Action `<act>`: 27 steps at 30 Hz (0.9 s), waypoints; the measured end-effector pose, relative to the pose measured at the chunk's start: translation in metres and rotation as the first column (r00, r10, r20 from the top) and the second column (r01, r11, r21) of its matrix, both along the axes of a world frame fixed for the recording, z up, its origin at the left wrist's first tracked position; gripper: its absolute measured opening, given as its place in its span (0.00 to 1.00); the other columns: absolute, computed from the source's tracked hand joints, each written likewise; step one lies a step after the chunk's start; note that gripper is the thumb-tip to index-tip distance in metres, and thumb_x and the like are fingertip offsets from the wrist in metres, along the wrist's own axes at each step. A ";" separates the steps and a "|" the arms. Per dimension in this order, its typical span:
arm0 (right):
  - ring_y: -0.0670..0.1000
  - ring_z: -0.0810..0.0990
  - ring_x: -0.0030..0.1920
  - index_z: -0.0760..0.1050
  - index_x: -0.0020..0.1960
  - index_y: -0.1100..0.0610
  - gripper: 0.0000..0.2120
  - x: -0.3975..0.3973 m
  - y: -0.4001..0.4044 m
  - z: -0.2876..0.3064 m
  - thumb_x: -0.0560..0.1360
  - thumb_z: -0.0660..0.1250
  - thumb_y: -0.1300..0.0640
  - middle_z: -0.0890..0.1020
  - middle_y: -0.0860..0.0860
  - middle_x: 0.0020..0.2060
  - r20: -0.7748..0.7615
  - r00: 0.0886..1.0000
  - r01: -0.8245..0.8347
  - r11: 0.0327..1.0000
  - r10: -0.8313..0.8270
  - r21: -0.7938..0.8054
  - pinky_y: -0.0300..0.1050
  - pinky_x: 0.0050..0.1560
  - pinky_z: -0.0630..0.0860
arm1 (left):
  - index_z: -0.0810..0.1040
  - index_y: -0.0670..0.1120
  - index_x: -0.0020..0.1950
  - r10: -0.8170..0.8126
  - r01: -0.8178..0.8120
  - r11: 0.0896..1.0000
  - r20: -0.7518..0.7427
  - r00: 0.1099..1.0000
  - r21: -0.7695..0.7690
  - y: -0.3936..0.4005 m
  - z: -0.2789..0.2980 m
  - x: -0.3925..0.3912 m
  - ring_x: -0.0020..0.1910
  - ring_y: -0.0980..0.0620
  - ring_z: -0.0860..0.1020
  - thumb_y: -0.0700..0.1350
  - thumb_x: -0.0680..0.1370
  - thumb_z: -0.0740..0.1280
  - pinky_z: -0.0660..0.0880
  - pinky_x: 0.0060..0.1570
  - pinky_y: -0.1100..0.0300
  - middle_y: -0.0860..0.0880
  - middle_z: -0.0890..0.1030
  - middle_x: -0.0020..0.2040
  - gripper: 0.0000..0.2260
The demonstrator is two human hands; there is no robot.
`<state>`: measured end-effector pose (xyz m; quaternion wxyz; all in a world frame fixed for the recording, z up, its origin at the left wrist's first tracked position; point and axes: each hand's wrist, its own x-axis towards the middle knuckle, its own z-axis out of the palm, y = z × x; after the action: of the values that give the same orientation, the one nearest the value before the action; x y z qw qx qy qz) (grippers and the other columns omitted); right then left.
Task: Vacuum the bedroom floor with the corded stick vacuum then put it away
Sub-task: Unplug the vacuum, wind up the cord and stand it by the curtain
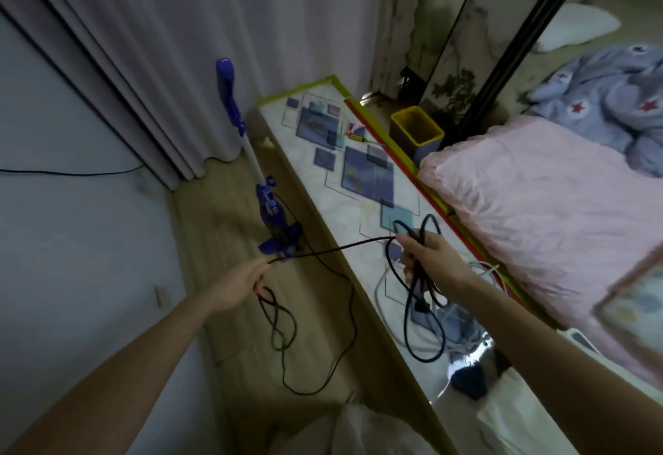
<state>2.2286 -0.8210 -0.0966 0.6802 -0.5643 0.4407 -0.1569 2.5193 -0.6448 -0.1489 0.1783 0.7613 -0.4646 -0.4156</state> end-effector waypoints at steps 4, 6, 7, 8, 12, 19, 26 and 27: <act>0.48 0.64 0.24 0.68 0.38 0.57 0.15 0.033 0.027 0.012 0.82 0.60 0.53 0.65 0.48 0.23 -0.044 0.996 0.076 0.989 -0.082 -0.125 0.45 0.30 0.64 | 0.70 0.42 0.42 0.269 -0.297 0.951 -0.237 0.934 -0.091 -0.010 0.027 -0.021 0.25 0.55 0.64 0.44 0.85 0.52 0.63 0.25 0.65 0.51 0.65 0.29 0.15; 0.49 0.66 0.26 0.76 0.40 0.60 0.17 0.059 0.047 0.021 0.80 0.63 0.48 0.67 0.49 0.23 -0.077 0.995 0.046 0.981 -0.061 -0.190 0.45 0.31 0.65 | 0.71 0.43 0.42 0.186 -0.211 0.976 -0.290 0.939 -0.057 -0.017 0.043 -0.034 0.23 0.58 0.61 0.47 0.85 0.52 0.59 0.24 0.65 0.53 0.65 0.27 0.16; 0.49 0.67 0.26 0.79 0.41 0.62 0.19 0.071 0.055 0.025 0.78 0.65 0.46 0.68 0.49 0.24 -0.084 0.995 0.026 0.980 -0.044 -0.199 0.44 0.32 0.65 | 0.71 0.44 0.42 0.145 -0.173 0.983 -0.314 0.938 -0.064 -0.018 0.050 -0.038 0.23 0.59 0.61 0.47 0.85 0.52 0.58 0.23 0.66 0.55 0.65 0.26 0.16; 0.49 0.67 0.27 0.80 0.42 0.64 0.22 0.082 0.063 0.027 0.76 0.67 0.44 0.70 0.50 0.24 -0.088 0.996 0.005 0.980 -0.023 -0.197 0.44 0.32 0.65 | 0.72 0.44 0.41 0.117 -0.152 0.985 -0.341 0.933 -0.077 -0.017 0.057 -0.041 0.22 0.59 0.61 0.47 0.85 0.52 0.58 0.22 0.67 0.55 0.65 0.25 0.16; 0.49 0.66 0.25 0.76 0.34 0.59 0.20 0.112 0.082 0.032 0.71 0.72 0.43 0.70 0.51 0.24 -0.109 0.993 -0.068 0.983 0.050 -0.168 0.44 0.29 0.63 | 0.74 0.45 0.41 0.055 -0.107 0.983 -0.313 0.948 -0.150 -0.005 0.073 -0.040 0.22 0.57 0.65 0.46 0.85 0.52 0.62 0.24 0.65 0.54 0.70 0.24 0.17; 0.42 0.68 0.18 0.76 0.31 0.62 0.17 0.147 0.103 0.044 0.74 0.73 0.54 0.73 0.47 0.19 -0.126 0.992 -0.004 0.986 -0.017 -0.165 0.37 0.23 0.65 | 0.71 0.43 0.38 0.023 -0.106 0.963 -0.317 0.948 -0.247 0.025 0.084 -0.026 0.22 0.58 0.66 0.45 0.84 0.54 0.64 0.25 0.66 0.53 0.73 0.26 0.16; 0.52 0.75 0.30 0.73 0.35 0.61 0.15 0.150 0.069 0.039 0.76 0.70 0.54 0.75 0.52 0.27 -0.328 0.883 0.154 0.867 -0.336 -0.474 0.42 0.31 0.69 | 0.73 0.49 0.42 -0.096 0.093 0.995 -0.126 0.987 -0.031 0.090 0.028 -0.006 0.35 0.60 0.79 0.49 0.84 0.54 0.72 0.42 0.61 0.53 0.74 0.33 0.14; 0.52 0.74 0.28 0.71 0.32 0.59 0.17 0.146 0.069 0.034 0.76 0.69 0.54 0.74 0.52 0.26 -0.365 0.865 0.127 0.856 -0.343 -0.502 0.41 0.29 0.68 | 0.73 0.49 0.43 -0.104 0.103 0.995 -0.087 0.991 -0.009 0.094 0.025 0.000 0.35 0.60 0.77 0.49 0.84 0.54 0.73 0.41 0.60 0.52 0.75 0.35 0.14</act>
<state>2.3749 -0.7522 -0.0628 0.3829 -0.6702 0.6005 -0.2087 2.5194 -0.5503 -0.1236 0.1784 0.7169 -0.4962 -0.4560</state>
